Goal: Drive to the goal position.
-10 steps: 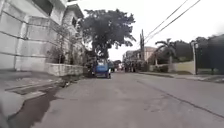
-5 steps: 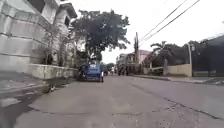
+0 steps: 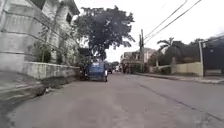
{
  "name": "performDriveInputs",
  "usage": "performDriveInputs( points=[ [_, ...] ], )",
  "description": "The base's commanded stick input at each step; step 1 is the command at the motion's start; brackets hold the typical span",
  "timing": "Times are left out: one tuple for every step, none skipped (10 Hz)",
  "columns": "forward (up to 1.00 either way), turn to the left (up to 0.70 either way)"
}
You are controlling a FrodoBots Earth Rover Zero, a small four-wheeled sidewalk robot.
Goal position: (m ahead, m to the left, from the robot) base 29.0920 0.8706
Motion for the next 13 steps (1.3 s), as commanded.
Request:
performDriveInputs(
  points=[
    [1.00,-0.40],
    [1.00,-0.40],
    [1.00,-0.40],
    [1.00,-0.39],
    [1.00,-0.29],
    [1.00,-0.11],
    [1.00,0.00],
    [1.00,0.00],
    [1.00,0.00],
    [1.00,0.00],
    [1.00,0.00],
    [1.00,0.00],
    [1.00,0.00]
  ],
)
